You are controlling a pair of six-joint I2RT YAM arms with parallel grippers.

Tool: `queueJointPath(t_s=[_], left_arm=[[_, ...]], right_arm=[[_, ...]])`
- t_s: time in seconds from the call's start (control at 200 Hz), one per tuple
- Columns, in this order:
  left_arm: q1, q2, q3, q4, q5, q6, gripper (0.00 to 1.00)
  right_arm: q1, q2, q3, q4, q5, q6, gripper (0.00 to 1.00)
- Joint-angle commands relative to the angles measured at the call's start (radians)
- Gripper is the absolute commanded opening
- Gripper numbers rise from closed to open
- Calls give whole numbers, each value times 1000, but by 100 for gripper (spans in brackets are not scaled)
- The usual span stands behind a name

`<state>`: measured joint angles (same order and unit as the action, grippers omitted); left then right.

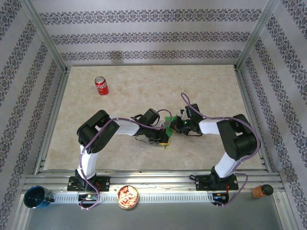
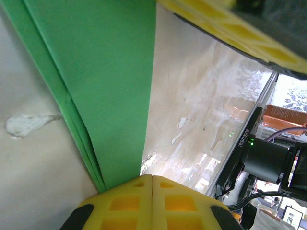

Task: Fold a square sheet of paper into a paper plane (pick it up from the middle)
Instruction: Fold the wing for the fifth time at the center of the table.

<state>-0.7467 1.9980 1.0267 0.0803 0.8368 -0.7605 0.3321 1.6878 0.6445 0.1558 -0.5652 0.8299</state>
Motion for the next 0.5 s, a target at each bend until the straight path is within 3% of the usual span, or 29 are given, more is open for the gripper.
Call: queueJointPath(t_s=[0.0,0.265,0.495], left_arm=[[-30,-19,-53,-39,17,-4,0],[-52,-42,-71,-141,-14,46,0],[-68,-75,-51,-305,-111,121,0]], right_arm=[[15,38,-11,-91,73,-23,10],[16,35,-11,-99,78,-23,10],[16,35,-13,-101,83,-22,10]])
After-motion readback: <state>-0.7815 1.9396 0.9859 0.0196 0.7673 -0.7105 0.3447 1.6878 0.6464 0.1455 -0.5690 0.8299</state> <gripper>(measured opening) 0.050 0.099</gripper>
